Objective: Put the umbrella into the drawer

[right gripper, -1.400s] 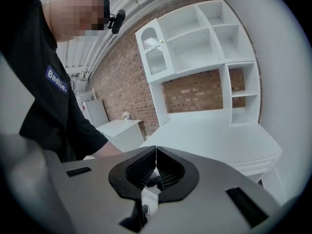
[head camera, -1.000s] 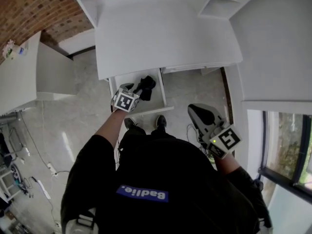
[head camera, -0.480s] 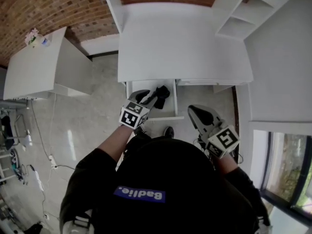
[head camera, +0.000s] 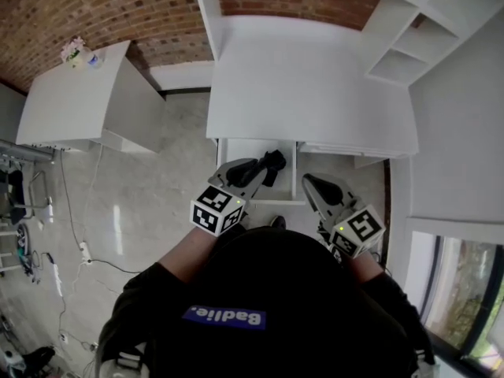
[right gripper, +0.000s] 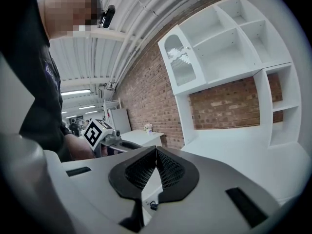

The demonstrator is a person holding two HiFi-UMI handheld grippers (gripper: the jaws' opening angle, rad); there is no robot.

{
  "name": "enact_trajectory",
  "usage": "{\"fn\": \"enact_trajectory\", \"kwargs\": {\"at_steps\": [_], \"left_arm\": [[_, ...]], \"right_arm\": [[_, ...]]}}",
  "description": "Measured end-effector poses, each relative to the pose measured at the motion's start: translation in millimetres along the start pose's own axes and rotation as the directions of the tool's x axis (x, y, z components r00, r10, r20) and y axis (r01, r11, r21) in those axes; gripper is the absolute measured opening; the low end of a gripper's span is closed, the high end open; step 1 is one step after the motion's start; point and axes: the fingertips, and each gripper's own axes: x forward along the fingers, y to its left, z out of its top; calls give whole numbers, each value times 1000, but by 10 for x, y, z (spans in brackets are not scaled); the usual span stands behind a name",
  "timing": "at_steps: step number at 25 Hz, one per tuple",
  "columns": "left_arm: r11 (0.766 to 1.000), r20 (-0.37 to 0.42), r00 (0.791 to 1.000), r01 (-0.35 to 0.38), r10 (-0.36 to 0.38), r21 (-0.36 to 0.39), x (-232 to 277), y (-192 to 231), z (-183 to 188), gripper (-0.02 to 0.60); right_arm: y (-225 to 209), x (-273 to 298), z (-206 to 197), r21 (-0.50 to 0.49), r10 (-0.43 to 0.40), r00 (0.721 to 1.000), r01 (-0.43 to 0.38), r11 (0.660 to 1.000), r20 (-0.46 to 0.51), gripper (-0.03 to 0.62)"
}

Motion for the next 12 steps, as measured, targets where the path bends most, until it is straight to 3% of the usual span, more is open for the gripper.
{"fn": "enact_trajectory", "kwargs": {"at_steps": [7,12], "left_arm": [[1000,61,998,25,-25,14,-194,-186,255,81],[999,133,990,39,-42,30,-278,-267,414,22]], "right_arm": [[53,170,15,-7,50,999,-51,999,-9,29],[79,263,-1,-18,81,997,-81,997,-16,29]]}}
